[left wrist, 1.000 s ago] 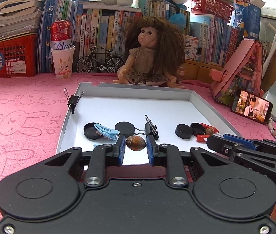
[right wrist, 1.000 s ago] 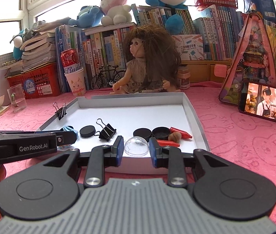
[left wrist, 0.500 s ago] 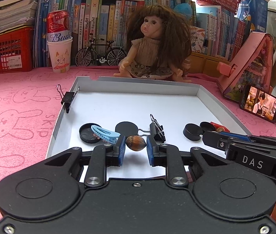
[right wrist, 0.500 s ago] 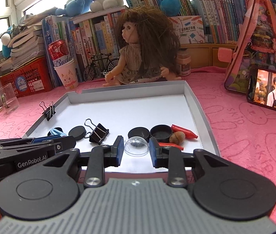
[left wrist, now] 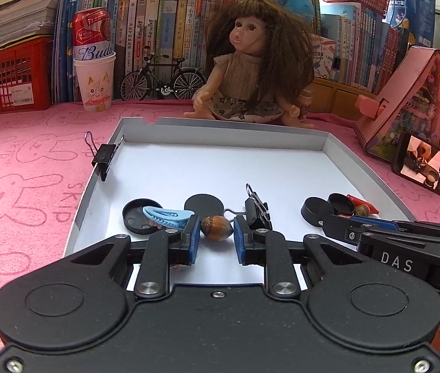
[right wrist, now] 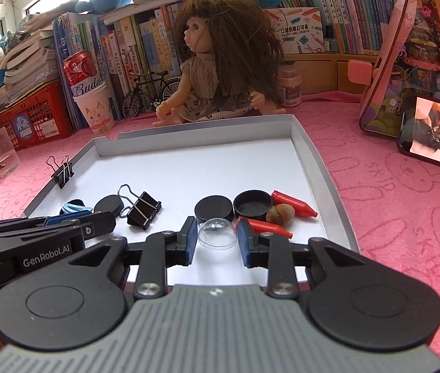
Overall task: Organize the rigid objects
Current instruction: 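Lower both grippers into the tray and open them to release nut and dome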
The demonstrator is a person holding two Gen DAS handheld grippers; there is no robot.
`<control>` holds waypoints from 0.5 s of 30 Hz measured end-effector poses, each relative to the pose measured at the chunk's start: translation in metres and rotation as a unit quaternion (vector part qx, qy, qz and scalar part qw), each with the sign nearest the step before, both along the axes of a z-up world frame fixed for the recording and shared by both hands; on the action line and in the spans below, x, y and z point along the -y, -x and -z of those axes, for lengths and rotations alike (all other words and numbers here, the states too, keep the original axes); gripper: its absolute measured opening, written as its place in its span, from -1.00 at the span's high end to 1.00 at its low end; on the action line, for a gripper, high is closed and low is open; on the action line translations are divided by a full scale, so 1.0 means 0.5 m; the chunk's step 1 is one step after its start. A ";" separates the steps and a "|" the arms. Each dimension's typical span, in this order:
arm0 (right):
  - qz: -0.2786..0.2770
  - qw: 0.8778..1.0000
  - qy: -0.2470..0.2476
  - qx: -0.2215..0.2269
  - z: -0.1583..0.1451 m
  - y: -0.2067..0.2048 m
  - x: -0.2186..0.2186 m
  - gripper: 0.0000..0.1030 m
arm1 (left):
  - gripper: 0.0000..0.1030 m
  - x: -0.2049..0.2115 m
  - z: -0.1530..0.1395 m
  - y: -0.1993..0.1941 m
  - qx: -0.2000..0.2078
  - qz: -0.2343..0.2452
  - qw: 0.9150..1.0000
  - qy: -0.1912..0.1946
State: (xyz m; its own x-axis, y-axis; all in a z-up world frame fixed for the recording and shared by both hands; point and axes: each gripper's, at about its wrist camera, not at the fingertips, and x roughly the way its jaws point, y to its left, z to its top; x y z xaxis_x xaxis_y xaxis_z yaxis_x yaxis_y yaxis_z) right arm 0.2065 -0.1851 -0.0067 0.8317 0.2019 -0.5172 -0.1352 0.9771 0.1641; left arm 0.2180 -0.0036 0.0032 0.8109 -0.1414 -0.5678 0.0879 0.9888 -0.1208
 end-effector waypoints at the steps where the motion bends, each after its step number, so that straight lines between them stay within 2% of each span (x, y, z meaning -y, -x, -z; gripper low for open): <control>1: 0.001 1.000 0.000 -0.001 0.001 -0.003 0.000 0.33 | 0.58 0.001 0.000 -0.001 0.000 0.000 1.000 -0.001; 15: 0.008 1.000 0.004 -0.009 0.002 -0.047 -0.003 0.33 | 0.58 0.010 0.002 -0.056 -0.004 -0.014 1.000 -0.014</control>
State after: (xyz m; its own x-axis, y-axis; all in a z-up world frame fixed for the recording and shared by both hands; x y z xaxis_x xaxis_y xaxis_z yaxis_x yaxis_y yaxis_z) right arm 0.2299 -0.1835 -0.0078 0.8250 0.1843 -0.5343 -0.1158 0.9804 0.1595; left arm 0.2462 -0.0084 0.0023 0.8093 -0.1023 -0.5784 0.0584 0.9939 -0.0940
